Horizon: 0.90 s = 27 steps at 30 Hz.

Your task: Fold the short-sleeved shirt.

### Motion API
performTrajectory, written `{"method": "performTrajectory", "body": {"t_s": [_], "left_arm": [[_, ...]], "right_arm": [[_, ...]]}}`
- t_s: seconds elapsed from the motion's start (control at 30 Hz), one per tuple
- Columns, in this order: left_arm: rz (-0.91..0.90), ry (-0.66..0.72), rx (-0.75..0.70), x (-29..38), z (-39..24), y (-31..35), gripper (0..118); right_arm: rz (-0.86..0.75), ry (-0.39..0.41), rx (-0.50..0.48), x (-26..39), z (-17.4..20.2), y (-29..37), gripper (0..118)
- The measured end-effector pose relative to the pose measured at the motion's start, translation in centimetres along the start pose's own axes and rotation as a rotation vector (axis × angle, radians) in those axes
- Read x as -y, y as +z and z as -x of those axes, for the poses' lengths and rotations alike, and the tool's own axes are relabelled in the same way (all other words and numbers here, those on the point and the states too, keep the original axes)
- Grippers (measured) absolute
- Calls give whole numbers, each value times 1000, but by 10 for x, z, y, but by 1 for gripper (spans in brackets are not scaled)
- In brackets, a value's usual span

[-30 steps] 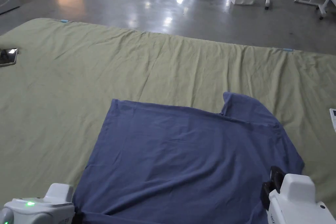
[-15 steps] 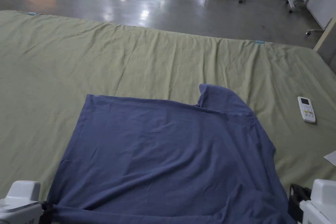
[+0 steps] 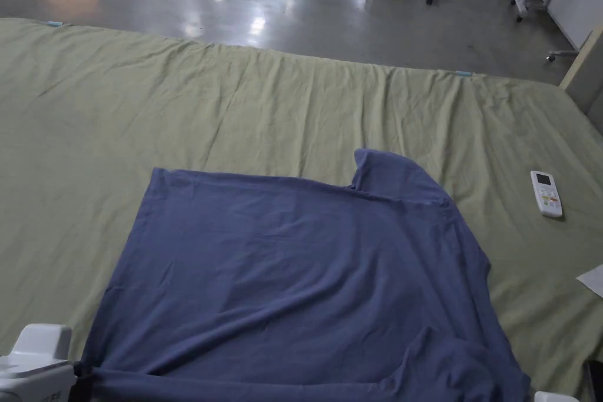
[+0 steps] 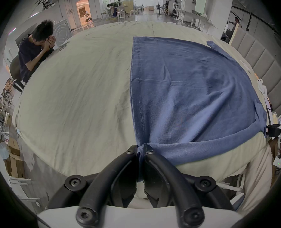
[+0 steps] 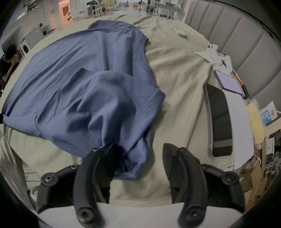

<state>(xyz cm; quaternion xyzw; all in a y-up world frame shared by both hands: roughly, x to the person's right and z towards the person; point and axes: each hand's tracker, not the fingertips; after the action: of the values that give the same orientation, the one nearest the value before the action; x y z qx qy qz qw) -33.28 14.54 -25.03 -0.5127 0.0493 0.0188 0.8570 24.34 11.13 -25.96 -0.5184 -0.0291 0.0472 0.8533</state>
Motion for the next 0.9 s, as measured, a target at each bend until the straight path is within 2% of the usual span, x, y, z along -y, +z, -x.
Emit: {"method": "performTrajectory", "body": {"t_s": [0.07, 0.1, 0.13, 0.17, 0.2, 0.47, 0.73, 0.9], "left_arm": [[1, 0, 0, 0, 0, -1, 7], [2, -1, 0, 0, 0, -1, 7], [3, -1, 2, 0, 1, -2, 7], [4, 0, 3, 0, 2, -3, 7], [4, 2, 5, 0, 2, -3, 7], [-19, 25, 21, -4, 6, 3, 7], [-110, 54, 54, -24, 13, 17, 7], [-180, 51, 45, -48, 16, 21, 7]], "right_arm": [[-4, -29, -41, -5, 0, 3, 25], [-8, -31, -46, -7, 0, 4, 21], [-12, -23, -44, -9, 2, 4, 21], [-15, 15, -7, -12, 4, 4, 9], [-12, 24, -6, -12, 4, 3, 4], [-41, -11, -46, -14, -10, 27, 3], [-135, -94, -119, -46, -23, 54, 3], [-181, -82, -111, -77, -21, 58, 3]]}}
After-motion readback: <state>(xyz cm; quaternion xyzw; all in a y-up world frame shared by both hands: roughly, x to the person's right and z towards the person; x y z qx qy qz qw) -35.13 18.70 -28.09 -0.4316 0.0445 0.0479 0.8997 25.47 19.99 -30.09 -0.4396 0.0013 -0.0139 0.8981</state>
